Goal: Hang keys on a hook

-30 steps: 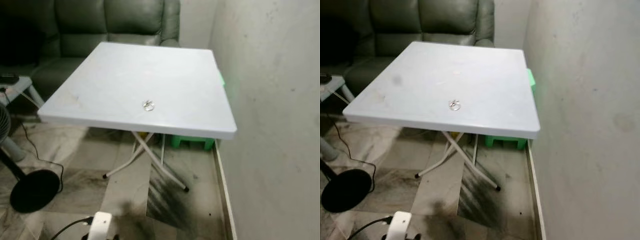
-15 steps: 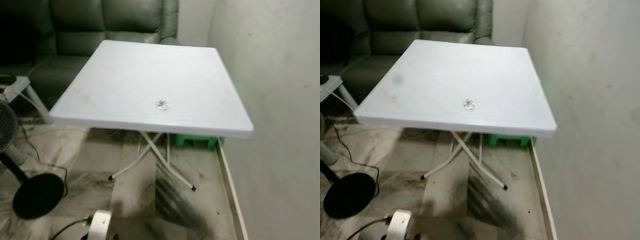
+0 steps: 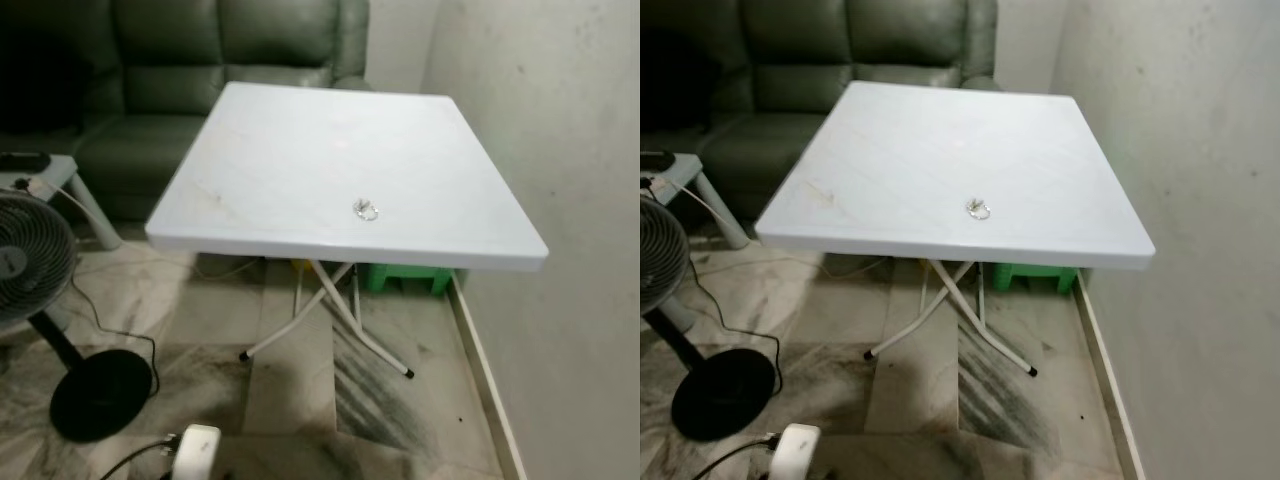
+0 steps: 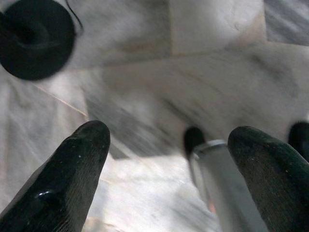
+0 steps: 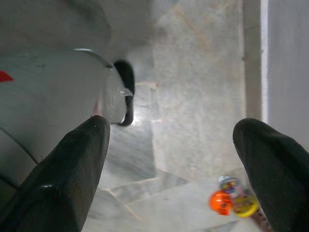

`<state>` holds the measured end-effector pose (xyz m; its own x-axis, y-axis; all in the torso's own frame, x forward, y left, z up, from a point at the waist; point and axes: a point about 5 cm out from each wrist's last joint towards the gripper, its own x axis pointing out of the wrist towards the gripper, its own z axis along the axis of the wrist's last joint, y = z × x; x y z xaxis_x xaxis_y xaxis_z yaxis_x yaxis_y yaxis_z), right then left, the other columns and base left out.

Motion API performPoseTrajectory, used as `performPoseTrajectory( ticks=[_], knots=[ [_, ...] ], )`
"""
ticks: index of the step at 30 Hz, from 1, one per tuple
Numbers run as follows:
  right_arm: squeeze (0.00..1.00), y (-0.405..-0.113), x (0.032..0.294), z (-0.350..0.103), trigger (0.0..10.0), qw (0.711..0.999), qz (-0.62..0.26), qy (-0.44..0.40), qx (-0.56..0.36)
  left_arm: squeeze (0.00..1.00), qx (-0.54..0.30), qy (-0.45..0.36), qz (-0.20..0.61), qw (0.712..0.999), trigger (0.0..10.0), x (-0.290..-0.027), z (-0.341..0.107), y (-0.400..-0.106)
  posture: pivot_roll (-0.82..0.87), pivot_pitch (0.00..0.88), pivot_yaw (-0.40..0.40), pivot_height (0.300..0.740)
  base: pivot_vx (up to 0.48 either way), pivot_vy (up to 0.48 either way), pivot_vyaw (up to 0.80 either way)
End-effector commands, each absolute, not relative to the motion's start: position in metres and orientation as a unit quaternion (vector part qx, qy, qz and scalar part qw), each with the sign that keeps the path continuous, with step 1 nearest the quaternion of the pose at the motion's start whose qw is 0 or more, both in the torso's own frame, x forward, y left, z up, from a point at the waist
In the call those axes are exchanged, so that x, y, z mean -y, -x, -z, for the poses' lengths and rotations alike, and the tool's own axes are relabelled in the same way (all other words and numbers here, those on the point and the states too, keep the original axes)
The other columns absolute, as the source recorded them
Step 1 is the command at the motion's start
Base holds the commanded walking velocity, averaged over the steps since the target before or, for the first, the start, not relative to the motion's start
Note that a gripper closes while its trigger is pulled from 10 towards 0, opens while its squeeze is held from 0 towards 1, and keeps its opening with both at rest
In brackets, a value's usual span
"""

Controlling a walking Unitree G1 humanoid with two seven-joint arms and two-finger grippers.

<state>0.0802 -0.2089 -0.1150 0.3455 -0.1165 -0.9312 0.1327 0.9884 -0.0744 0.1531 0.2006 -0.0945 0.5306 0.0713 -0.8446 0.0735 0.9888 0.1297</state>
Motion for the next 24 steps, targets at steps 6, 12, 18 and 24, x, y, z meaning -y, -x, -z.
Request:
performPoseTrajectory(
  ticks=[6, 12, 18, 24],
  knots=[
    [0.00, -0.0772, 0.1875, 0.1187, 10.0, 0.816, 0.049, -0.029, -0.576, 0.00, -0.470, -0.078, 0.021, 0.879, 10.0, -0.1884, 0.0922, -0.1623, -0.05, 0.000, 0.011, 0.740, 0.000, 0.125, 0.00],
    [0.00, -0.0767, 0.1874, 0.1188, 10.0, 0.815, 0.048, -0.028, -0.576, 0.00, -0.468, -0.079, 0.019, 0.880, 10.0, -0.1882, 0.0910, -0.1656, -0.05, 0.000, 0.012, 0.740, 0.000, 0.000, 0.00],
    [0.00, -0.0765, 0.1875, 0.1189, 10.0, 0.815, 0.048, -0.027, -0.576, 0.00, -0.465, -0.077, 0.018, 0.882, 10.0, -0.1875, 0.0901, -0.1678, -0.05, 0.000, 0.012, 0.740, 0.000, 0.000, 0.00],
    [0.00, -0.0770, 0.1878, 0.1187, 10.0, 0.816, 0.046, -0.025, -0.575, 0.00, -0.462, -0.073, 0.015, 0.884, 10.0, -0.1872, 0.0889, -0.1708, -0.05, 0.000, 0.011, 0.740, 0.000, 0.000, 0.00]
  ],
)
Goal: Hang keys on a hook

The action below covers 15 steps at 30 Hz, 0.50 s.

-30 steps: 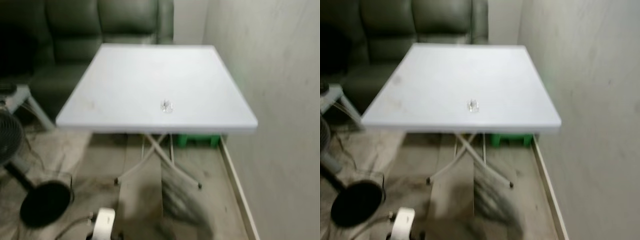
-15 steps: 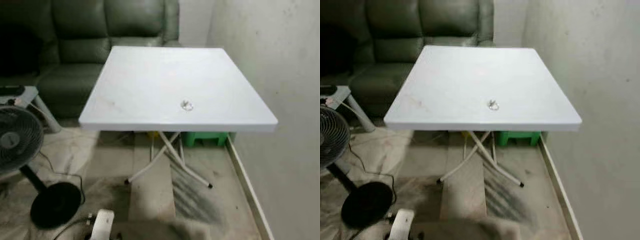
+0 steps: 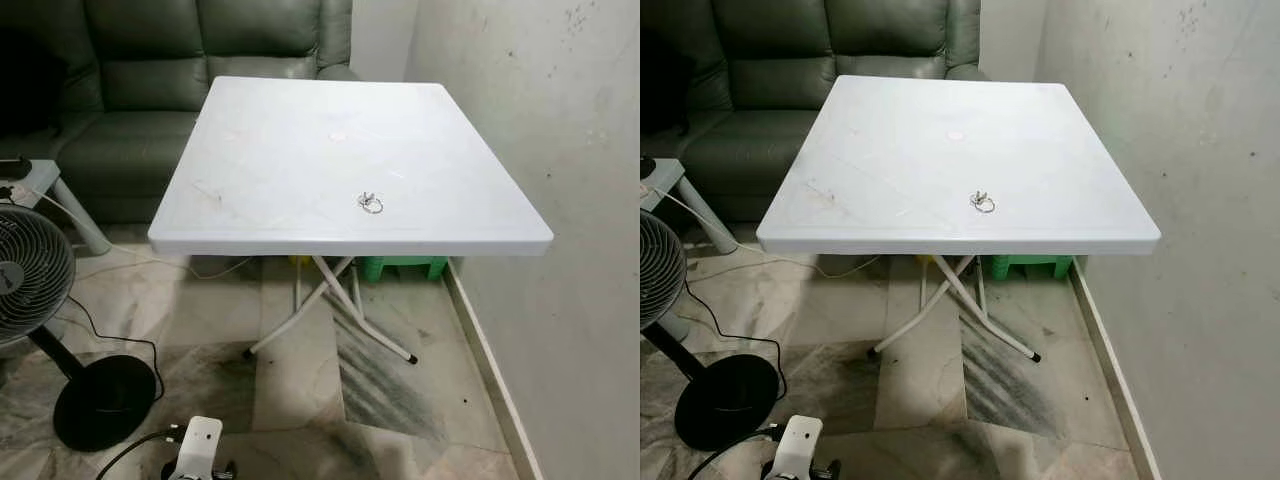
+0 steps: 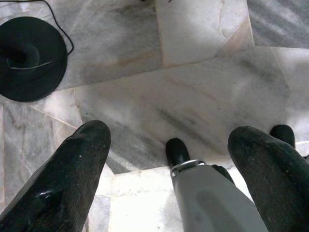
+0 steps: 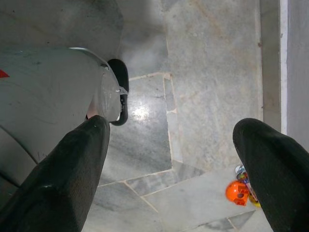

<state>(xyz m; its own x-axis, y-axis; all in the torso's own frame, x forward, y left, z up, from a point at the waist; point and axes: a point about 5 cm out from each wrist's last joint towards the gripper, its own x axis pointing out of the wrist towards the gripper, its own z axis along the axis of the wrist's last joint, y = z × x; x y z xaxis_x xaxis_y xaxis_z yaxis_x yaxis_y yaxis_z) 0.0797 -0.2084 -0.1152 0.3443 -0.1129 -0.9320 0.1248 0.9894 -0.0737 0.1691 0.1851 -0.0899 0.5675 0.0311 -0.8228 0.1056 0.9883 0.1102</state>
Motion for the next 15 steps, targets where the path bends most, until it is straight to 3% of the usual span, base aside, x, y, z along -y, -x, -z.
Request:
performPoseTrajectory(
  ticks=[1, 6, 15],
  knots=[
    [0.00, -0.077, 0.188, 0.119, 10.0, 0.816, 0.046, -0.025, -0.575, 0.00, -0.462, -0.072, 0.015, 0.884, 10.0, -0.187, 0.089, -0.171, -0.05, 0.000, 0.011, 0.740, 0.000, 0.000, 0.00],
    [0.00, -0.084, 0.190, 0.117, 10.0, 0.827, 0.036, -0.016, -0.560, 0.00, -0.436, -0.069, 0.025, 0.897, 10.0, -0.183, 0.084, -0.181, -0.05, 0.000, 0.011, 0.740, 0.000, 0.000, 0.00],
    [0.00, -0.139, 0.201, 0.096, 10.0, 0.892, -0.005, 0.005, -0.453, 0.00, -0.327, -0.034, 0.074, 0.942, 10.0, -0.165, 0.059, -0.219, -0.06, 0.000, 0.015, 0.740, 0.000, 0.000, 0.00]
  ],
)
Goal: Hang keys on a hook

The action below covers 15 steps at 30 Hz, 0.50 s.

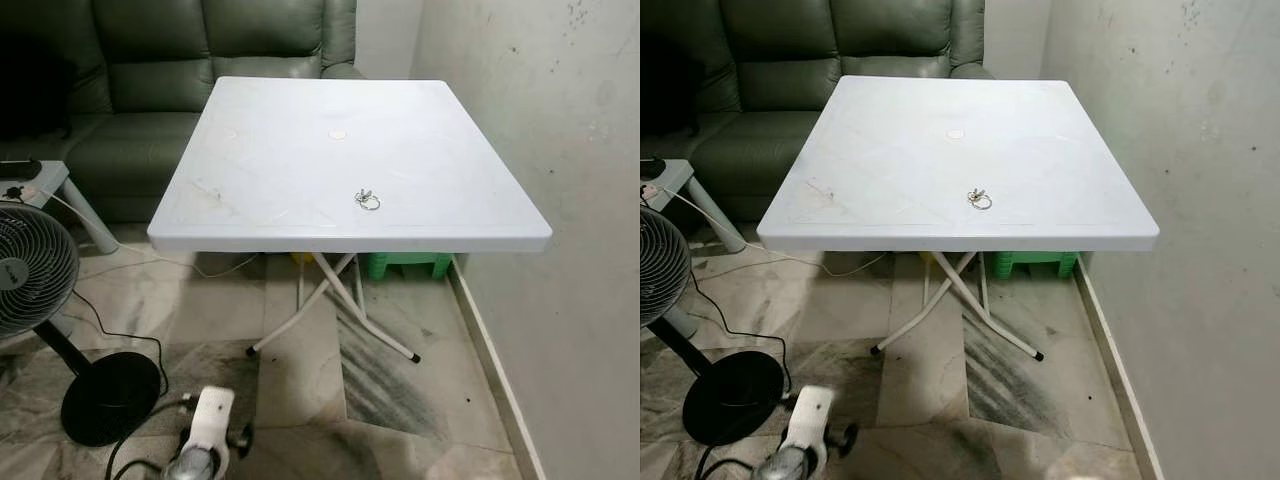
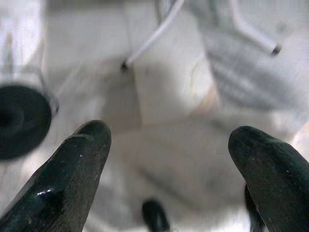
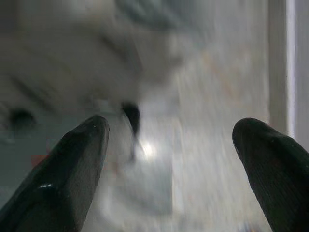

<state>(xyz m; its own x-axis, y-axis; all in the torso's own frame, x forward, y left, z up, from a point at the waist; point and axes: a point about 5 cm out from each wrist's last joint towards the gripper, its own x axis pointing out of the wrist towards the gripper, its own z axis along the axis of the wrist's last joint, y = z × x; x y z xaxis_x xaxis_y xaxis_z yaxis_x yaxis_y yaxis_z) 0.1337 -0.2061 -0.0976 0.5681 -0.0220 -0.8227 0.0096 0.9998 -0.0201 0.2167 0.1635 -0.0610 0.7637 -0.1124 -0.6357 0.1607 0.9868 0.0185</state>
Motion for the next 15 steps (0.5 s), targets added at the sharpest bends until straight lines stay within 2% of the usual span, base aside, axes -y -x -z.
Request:
performPoseTrajectory(
  ticks=[1, 3, 4, 6, 11, 12, 13, 15],
  knots=[
    [0.00, -0.162, 0.202, 0.086, 10.0, 0.912, -0.014, 0.000, -0.411, 0.00, -0.301, -0.032, 0.081, 0.950, 10.0, -0.164, 0.053, -0.226, -0.06, 0.000, 0.013, 0.740, 0.000, 0.000, 0.00],
    [0.00, -0.195, 0.199, 0.066, 10.0, 0.941, -0.037, -0.004, -0.337, 0.00, -0.258, -0.023, 0.090, 0.962, 10.0, -0.163, 0.042, -0.236, -0.06, 0.000, 0.009, 0.740, 0.000, 0.000, 0.00],
    [0.00, -0.195, 0.199, 0.066, 10.0, 0.941, -0.037, -0.004, -0.337, 0.00, -0.258, -0.023, 0.090, 0.962, 10.0, -0.163, 0.042, -0.236, -0.06, 0.000, 0.009, 0.740, 0.000, 0.000, 0.00],
    [0.00, -0.216, 0.190, 0.050, 10.0, 0.960, -0.059, -0.008, -0.273, 0.00, -0.226, -0.014, 0.092, 0.970, 10.0, -0.164, 0.034, -0.242, -0.06, 0.000, 0.005, 0.740, 0.000, 0.000, 0.00],
    [0.00, -0.238, 0.175, 0.022, 10.0, 0.981, -0.086, -0.016, -0.174, 0.00, -0.161, 0.005, 0.097, 0.982, 10.0, -0.163, 0.016, -0.254, -0.06, 0.000, -0.003, 0.740, 0.000, 0.000, 0.00],
    [0.20, -0.246, 0.171, 0.006, 10.0, 0.987, -0.093, -0.019, -0.132, 0.00, -0.127, 0.016, 0.097, 0.987, 10.0, -0.161, 0.005, -0.261, -0.06, 0.000, -0.003, 0.740, 0.000, 0.000, 0.00],
    [1.00, -0.248, 0.170, -0.002, 10.0, 0.989, -0.097, -0.024, -0.110, 0.00, -0.106, 0.023, 0.097, 0.989, 10.0, -0.161, -0.002, -0.265, -0.06, 0.000, -0.005, 0.740, 0.000, 0.000, 0.00],
    [1.00, -0.251, 0.167, -0.018, 10.0, 0.991, -0.104, -0.040, -0.073, 0.00, -0.071, 0.032, 0.101, 0.992, 10.0, -0.159, -0.015, -0.271, -0.06, 0.000, -0.005, 0.740, 0.000, 0.000, 0.00]
  ],
)
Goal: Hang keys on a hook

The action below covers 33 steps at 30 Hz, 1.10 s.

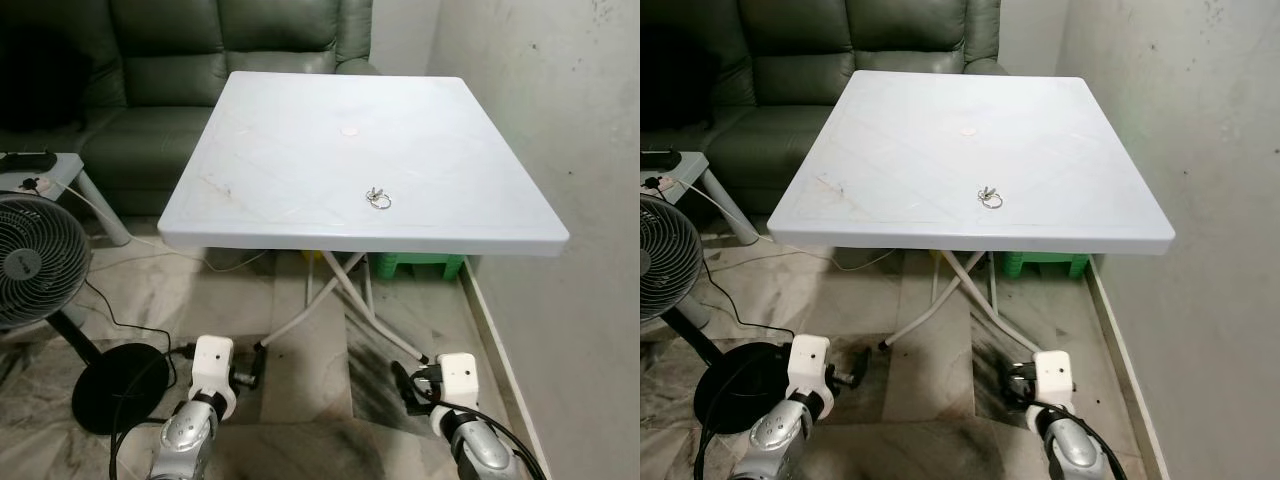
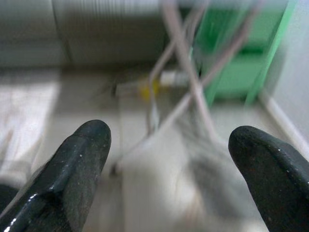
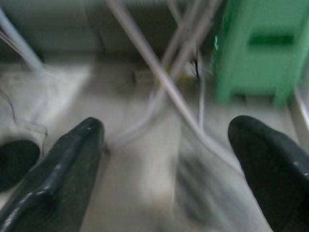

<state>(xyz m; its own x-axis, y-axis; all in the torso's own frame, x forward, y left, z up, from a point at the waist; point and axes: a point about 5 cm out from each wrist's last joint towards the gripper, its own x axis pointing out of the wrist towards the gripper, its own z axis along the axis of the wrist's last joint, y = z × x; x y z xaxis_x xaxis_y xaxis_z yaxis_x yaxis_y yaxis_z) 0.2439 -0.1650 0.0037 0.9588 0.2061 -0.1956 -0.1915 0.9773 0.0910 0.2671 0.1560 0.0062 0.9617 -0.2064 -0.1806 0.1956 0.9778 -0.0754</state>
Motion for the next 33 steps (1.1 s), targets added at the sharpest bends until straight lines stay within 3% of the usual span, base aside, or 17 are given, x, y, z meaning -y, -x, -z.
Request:
performPoseTrajectory(
  ticks=[1, 14, 15, 33],
  knots=[
    [1.00, -0.252, 0.166, -0.024, 10.0, 0.992, -0.106, -0.039, -0.061, 0.00, -0.056, 0.030, 0.107, 0.992, 10.0, -0.158, -0.021, -0.273, -0.06, 0.000, -0.005, 0.740, 0.000, 0.000, 0.00],
    [1.00, -0.266, 0.167, -0.085, 10.0, 0.996, -0.082, -0.041, 0.019, 0.00, 0.042, 0.040, 0.125, 0.991, 10.0, -0.149, -0.082, -0.281, -0.06, 0.000, 0.003, 0.740, 0.000, 0.000, 0.00],
    [0.00, -0.267, 0.166, -0.092, 10.0, 0.995, -0.083, -0.034, 0.032, 0.00, 0.040, 0.041, 0.120, 0.991, 10.0, -0.152, -0.085, -0.283, -0.05, 0.000, 0.005, 0.740, 0.000, 0.000, 0.00],
    [0.00, -0.271, 0.158, -0.096, 10.0, 0.995, -0.095, -0.011, 0.036, 0.00, 0.012, 0.056, 0.111, 0.992, 10.0, -0.150, -0.098, -0.282, -0.04, 0.000, -0.005, 0.740, 0.000, 0.000, 0.00]
  ],
)
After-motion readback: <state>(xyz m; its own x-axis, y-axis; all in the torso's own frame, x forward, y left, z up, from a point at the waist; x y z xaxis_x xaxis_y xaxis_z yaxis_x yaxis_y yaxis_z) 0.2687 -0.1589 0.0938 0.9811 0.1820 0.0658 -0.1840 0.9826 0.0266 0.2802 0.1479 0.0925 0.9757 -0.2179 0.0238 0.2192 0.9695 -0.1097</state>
